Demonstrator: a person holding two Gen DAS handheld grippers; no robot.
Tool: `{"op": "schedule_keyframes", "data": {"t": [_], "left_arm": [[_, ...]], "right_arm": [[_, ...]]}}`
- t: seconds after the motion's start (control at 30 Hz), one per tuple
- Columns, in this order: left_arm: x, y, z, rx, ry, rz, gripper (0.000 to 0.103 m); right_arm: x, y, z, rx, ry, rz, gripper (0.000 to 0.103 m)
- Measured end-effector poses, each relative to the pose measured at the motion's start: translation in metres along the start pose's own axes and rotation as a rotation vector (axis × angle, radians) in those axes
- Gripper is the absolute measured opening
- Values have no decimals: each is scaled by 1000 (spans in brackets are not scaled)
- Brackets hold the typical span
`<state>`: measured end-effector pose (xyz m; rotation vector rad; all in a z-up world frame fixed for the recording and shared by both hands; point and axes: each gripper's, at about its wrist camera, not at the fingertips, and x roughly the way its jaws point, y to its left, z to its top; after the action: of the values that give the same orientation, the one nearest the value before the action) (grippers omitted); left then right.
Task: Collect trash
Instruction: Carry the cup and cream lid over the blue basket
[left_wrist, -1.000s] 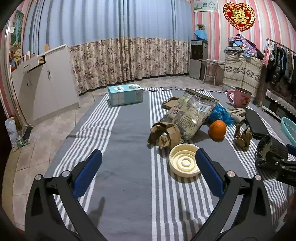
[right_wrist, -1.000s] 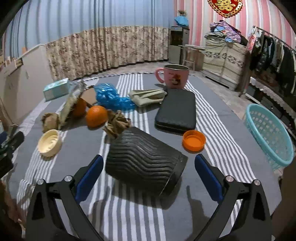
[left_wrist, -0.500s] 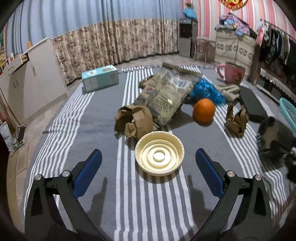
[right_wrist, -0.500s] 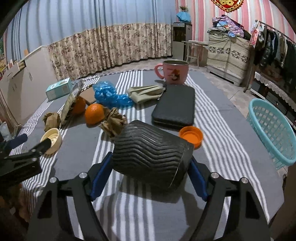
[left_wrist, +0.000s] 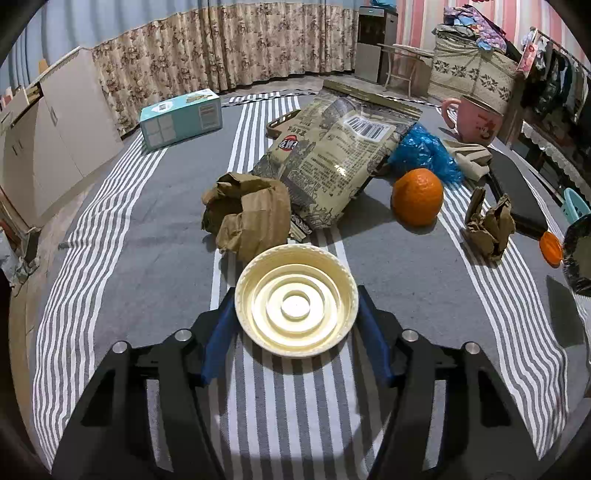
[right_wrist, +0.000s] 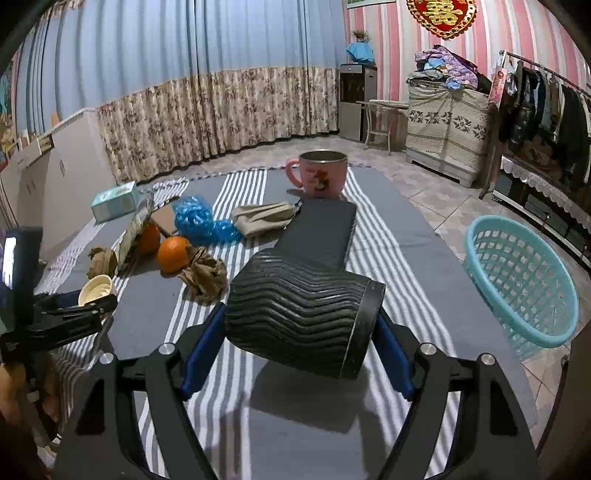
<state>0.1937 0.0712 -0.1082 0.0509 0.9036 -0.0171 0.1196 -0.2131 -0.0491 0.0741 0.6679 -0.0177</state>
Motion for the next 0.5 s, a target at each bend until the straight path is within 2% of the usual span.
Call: {"op": "schedule_keyframes", "data": {"t": [0.17, 0.37, 0.5], "left_arm": [[-5, -2, -1, -5, -25, 20, 60], [-40, -14, -3, -5, -157, 60, 60], [-69, -36, 11, 9, -244, 44, 60]], "right_arm": [[-9, -21, 1, 29, -26, -6, 75], [-23, -49, 5, 44, -77, -32, 75], [-34, -68, 15, 53, -128, -54, 75]]}}
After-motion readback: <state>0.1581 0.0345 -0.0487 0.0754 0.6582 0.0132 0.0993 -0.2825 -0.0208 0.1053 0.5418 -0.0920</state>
